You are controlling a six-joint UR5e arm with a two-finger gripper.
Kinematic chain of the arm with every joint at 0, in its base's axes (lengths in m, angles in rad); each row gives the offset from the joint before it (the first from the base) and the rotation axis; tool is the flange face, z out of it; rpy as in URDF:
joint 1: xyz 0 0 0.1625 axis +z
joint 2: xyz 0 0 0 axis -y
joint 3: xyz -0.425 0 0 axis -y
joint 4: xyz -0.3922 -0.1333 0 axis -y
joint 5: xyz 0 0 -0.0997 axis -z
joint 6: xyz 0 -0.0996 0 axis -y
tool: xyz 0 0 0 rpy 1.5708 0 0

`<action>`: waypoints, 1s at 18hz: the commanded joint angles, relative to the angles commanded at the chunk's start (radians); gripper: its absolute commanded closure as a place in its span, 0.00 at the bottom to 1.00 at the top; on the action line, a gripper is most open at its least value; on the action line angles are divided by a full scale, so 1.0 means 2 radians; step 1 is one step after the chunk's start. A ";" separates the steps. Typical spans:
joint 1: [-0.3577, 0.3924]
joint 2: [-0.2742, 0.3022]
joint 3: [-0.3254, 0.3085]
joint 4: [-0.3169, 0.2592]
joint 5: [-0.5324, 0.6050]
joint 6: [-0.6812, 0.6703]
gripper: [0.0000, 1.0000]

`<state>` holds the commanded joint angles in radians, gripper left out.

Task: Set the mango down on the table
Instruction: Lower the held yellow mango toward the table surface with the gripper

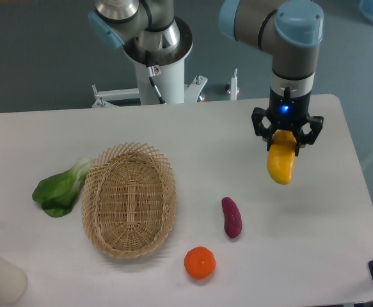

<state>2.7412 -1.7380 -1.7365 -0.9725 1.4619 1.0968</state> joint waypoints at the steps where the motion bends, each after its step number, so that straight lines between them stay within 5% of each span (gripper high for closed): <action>1: 0.001 0.000 -0.003 0.002 0.001 0.001 0.55; 7: 0.008 0.000 -0.001 0.000 0.002 0.005 0.55; 11: 0.038 -0.001 -0.017 0.001 0.004 0.068 0.55; 18: 0.051 -0.038 -0.035 0.035 0.005 0.094 0.55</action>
<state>2.8424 -1.8131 -1.8070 -0.9022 1.4711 1.2839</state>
